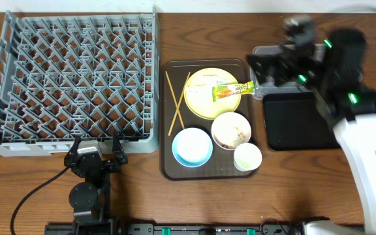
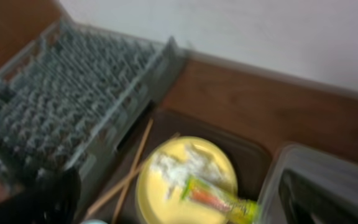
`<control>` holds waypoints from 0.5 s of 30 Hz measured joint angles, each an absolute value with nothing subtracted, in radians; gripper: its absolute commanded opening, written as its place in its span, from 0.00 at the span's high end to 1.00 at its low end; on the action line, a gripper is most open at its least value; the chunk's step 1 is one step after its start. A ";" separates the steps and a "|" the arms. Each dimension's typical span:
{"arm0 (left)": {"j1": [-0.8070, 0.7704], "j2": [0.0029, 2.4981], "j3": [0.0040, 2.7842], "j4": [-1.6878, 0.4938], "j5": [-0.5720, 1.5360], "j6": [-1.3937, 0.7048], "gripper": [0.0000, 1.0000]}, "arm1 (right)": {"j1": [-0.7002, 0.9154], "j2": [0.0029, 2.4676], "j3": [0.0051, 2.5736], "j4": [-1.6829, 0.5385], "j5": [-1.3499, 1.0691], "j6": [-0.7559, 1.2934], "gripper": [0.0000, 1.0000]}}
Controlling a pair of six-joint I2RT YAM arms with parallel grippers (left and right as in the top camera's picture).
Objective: Sort waste into correct bins and load items into the dishwasher
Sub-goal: 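Move the right gripper over the yellow plate and grasp the white tissue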
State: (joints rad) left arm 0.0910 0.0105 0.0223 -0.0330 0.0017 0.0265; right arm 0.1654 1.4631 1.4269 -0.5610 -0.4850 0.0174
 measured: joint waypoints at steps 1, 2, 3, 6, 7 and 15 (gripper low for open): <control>0.091 0.010 0.023 -0.033 0.002 0.027 0.06 | 0.191 1.520 1.502 -0.620 -0.473 0.012 0.01; 0.091 0.010 0.023 -0.034 0.002 0.027 0.06 | 0.214 1.572 1.571 -0.679 -0.461 0.007 0.01; 0.091 0.010 0.023 -0.034 0.001 0.027 0.06 | 0.235 1.625 1.640 -0.742 -0.448 0.005 0.01; 0.091 0.010 0.023 -0.034 0.001 0.026 0.06 | 0.292 1.776 1.831 -0.905 -0.406 -0.004 0.01; 0.091 0.010 0.023 -0.034 0.001 0.027 0.06 | 0.307 1.816 1.876 -0.942 -0.396 -0.007 0.01; 0.091 0.010 0.023 -0.035 0.002 0.027 0.06 | 0.411 2.022 1.965 -0.908 -0.364 -0.013 0.01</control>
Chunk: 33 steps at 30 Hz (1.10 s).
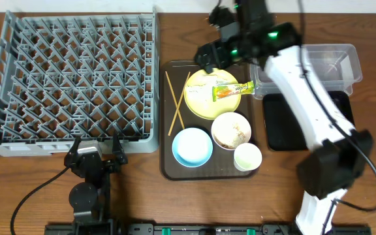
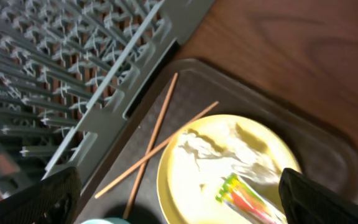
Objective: Sort waste into correct bins and load items into the dishwasher
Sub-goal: 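Move the right gripper over the yellow plate and grasp the white tissue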
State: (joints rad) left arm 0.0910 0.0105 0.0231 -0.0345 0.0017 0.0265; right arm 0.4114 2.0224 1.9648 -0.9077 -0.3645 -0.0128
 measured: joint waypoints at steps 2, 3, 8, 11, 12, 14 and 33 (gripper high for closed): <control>0.091 0.010 0.023 -0.035 0.002 0.027 0.06 | 0.431 2.054 1.965 -0.904 -0.367 -0.013 0.01; 0.091 0.010 0.023 -0.034 0.001 0.027 0.06 | 0.439 2.070 1.965 -0.901 -0.368 -0.013 0.01; 0.091 0.010 0.023 -0.034 0.002 0.027 0.06 | 0.472 2.131 1.965 -0.874 -0.342 -0.005 0.01; 0.091 0.010 0.023 -0.034 0.002 0.027 0.06 | 0.494 2.164 1.966 -0.870 -0.270 0.043 0.01; 0.091 0.010 0.023 -0.034 0.002 0.027 0.06 | 0.500 2.170 1.966 -0.869 -0.245 0.058 0.01; 0.091 0.010 0.023 -0.034 0.002 0.027 0.06 | 0.513 2.185 1.966 -0.868 -0.188 0.097 0.02; 0.091 0.010 0.023 -0.034 0.001 0.027 0.06 | 0.540 2.202 1.968 -0.823 0.096 0.308 0.03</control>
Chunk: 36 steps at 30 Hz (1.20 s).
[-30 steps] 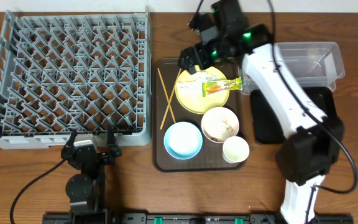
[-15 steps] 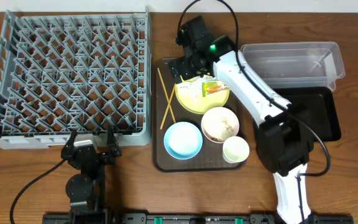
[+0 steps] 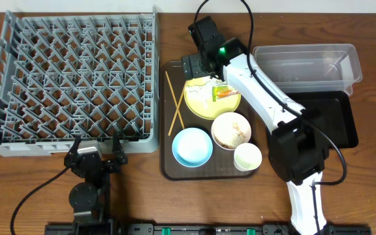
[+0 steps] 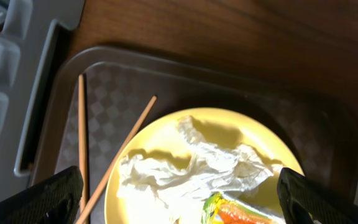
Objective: Sort waste into correct bins and load items into the dishwasher
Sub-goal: 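Move the right gripper over the yellow plate and grasp the white tissue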
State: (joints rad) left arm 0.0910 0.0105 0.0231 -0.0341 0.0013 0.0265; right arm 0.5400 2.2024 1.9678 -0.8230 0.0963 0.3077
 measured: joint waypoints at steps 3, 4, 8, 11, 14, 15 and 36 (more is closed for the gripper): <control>0.091 0.010 0.023 -0.034 0.001 0.027 0.06 | 0.540 2.202 1.968 -0.809 0.107 0.314 0.03; 0.091 0.010 0.023 -0.034 0.002 0.027 0.06 | 0.540 2.202 1.966 -0.799 0.109 0.315 0.03; 0.091 0.010 0.023 -0.034 0.002 0.027 0.06 | 0.540 2.202 1.941 -0.764 0.112 0.334 0.03; 0.091 0.010 0.023 -0.034 0.002 0.027 0.06 | 0.540 2.202 1.906 -0.742 0.113 0.346 0.04; 0.091 0.010 0.023 -0.034 0.002 0.027 0.06 | 0.540 2.202 1.876 -0.722 0.113 0.353 0.03; 0.091 0.010 0.023 -0.034 0.002 0.027 0.06 | 0.540 2.202 1.867 -0.716 0.113 0.353 0.04; 0.091 0.010 0.023 -0.035 0.002 0.027 0.06 | 0.524 2.203 1.816 -0.715 0.021 0.372 0.02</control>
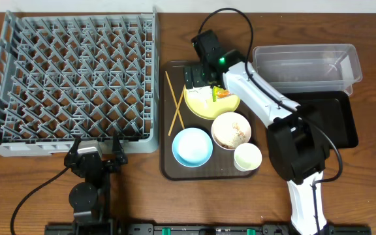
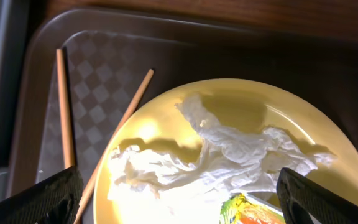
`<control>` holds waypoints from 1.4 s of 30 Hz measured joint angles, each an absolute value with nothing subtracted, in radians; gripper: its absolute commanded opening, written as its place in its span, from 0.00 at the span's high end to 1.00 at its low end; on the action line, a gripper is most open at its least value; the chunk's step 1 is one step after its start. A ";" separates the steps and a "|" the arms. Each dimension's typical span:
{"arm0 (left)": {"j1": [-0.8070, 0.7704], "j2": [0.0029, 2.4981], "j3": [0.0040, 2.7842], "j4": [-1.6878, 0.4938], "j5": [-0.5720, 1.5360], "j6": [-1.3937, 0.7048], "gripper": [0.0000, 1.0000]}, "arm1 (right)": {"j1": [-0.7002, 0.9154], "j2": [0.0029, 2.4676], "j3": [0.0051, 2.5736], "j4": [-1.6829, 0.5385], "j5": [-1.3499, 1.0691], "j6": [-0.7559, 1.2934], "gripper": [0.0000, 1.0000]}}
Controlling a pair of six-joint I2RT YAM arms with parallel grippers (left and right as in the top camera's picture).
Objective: Sort waste into correct bins and load items into the dishwasher
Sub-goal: 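Move the right gripper over the yellow plate and grasp the white tissue, then lift the tissue with the right gripper and drop it into the clear bin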
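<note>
A yellow plate (image 1: 209, 108) on the brown tray (image 1: 168, 166) holds a crumpled white napkin (image 2: 222, 155) and a green-orange wrapper (image 2: 250, 211). My right gripper (image 1: 200, 76) hovers low over the plate's far left part. It is open wide, and in the wrist view its gripper point (image 2: 182, 208) lies above the napkin, with nothing held. Two chopsticks (image 1: 175, 104) lie crossed left of the plate. The grey dish rack (image 1: 70, 78) stands at the left. My left gripper (image 1: 95, 151) rests open near the front edge.
On the tray also stand a blue bowl (image 1: 192, 146), a bowl with food remains (image 1: 231, 130) and a pale green cup (image 1: 247, 156). A clear bin (image 1: 305, 62) and a black bin (image 1: 335, 127) sit at the right.
My right gripper has come closer to the plate, so the napkin and wrapper fill more of the wrist view. It is still open. The left arm has not moved.
My right gripper was first over the bins at the right. Then it stood above the tray's far edge, looking at the chopsticks and plate. Later it was over the plate's far left rim, and now it is lower over the napkin, open throughout.
</note>
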State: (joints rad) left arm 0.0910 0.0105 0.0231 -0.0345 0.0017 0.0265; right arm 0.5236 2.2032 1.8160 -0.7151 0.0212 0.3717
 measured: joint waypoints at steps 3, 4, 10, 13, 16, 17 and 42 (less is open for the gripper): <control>0.091 0.010 0.023 -0.034 0.002 0.027 0.06 | 0.505 2.203 1.865 -0.747 0.015 0.372 0.01; 0.091 0.010 0.023 -0.034 0.002 0.027 0.06 | 0.501 2.203 1.884 -0.756 0.014 0.372 0.01; 0.091 0.010 0.023 -0.034 0.002 0.027 0.06 | 0.495 2.203 1.974 -0.794 0.020 0.355 0.01; 0.091 0.010 0.023 -0.034 0.002 0.027 0.06 | 0.499 2.204 1.980 -0.796 0.027 0.353 0.01; 0.091 0.010 0.023 -0.034 0.002 0.027 0.06 | 0.499 2.217 1.981 -0.796 0.034 0.352 0.03; 0.091 0.010 0.023 -0.034 0.002 0.027 0.06 | 0.499 2.227 1.982 -0.795 0.034 0.352 0.04; 0.091 0.010 0.023 -0.034 0.002 0.027 0.06 | 0.539 2.375 1.981 -0.886 0.155 0.394 0.79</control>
State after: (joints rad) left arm 0.0910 0.0105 0.0231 -0.0341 0.0017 0.0265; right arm 0.5388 2.3749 1.9812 -0.8864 0.1551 0.3939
